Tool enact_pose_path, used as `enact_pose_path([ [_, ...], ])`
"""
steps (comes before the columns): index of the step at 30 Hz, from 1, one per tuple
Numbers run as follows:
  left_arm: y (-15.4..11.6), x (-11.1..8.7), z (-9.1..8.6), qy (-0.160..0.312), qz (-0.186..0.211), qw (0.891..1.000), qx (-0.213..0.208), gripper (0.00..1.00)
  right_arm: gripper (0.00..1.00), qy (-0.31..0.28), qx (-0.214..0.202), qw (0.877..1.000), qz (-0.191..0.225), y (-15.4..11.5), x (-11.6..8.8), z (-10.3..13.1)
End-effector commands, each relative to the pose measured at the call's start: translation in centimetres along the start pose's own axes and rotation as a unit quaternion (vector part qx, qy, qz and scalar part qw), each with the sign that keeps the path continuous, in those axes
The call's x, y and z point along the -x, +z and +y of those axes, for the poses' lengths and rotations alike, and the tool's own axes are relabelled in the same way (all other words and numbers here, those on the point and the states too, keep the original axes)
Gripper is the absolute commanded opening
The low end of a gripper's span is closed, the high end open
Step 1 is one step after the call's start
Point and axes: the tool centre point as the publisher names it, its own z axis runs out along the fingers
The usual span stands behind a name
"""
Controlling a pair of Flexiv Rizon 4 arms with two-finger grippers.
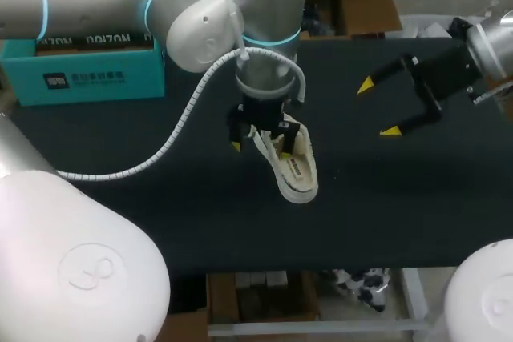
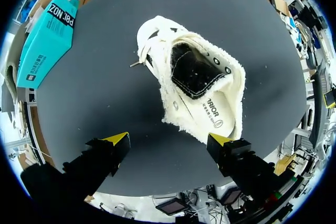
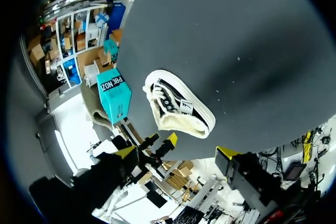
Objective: Open the shoe tongue, take the insole out of the shoe, put the insole back into the shoe, and pack the shoe into the shoebox
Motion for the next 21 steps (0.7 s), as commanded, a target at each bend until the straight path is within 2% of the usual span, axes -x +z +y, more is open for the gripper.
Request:
enact_pose_path([
  [1,0.0,-0.4,-0.4,0.0,-0.008,1.0,0.012,1.0,1.0,0.0,0.078,0.997,0.001,-0.1,0.2,-0.8],
  [4,0.0,-0.4,-0.4,0.0,-0.008,1.0,0.012,1.0,1.0,0.0,0.078,0.997,0.001,-0.1,0.2,-0.8],
  [7,1.2,-0.2,-0.2,-0.042,0.006,0.999,0.023,1.0,1.0,0.0,0.078,0.997,0.001,-0.1,0.2,-0.8],
  [9,1.9,-0.2,-0.1,-0.058,0.018,0.998,0.025,1.0,1.0,-0.026,0.089,0.996,-0.011,-0.5,-0.1,-0.7],
  [10,2.3,-0.2,-0.2,-0.086,0.013,0.996,0.019,1.0,1.0,-0.063,0.091,0.993,-0.031,-0.6,-0.5,-0.5],
  [12,2.8,-0.2,-0.4,-0.096,0.022,0.995,0.019,1.0,1.0,-0.077,0.097,0.991,-0.041,-0.9,-0.7,-0.2],
  [16,3.4,-0.1,-1.1,-0.116,0.033,0.993,0.01,1.0,1.0,-0.157,0.087,0.982,-0.05,-1.2,-1.2,0.2],
  [20,3.6,-0.1,-1.6,-0.144,0.054,0.988,0.003,1.0,1.0,-0.2,0.087,0.974,-0.063,-1.4,-1.5,0.3],
  [21,3.6,-0.1,-1.7,-0.145,0.057,0.988,0.004,0.95,1.0,-0.202,0.089,0.973,-0.069,-1.4,-1.5,0.3],
])
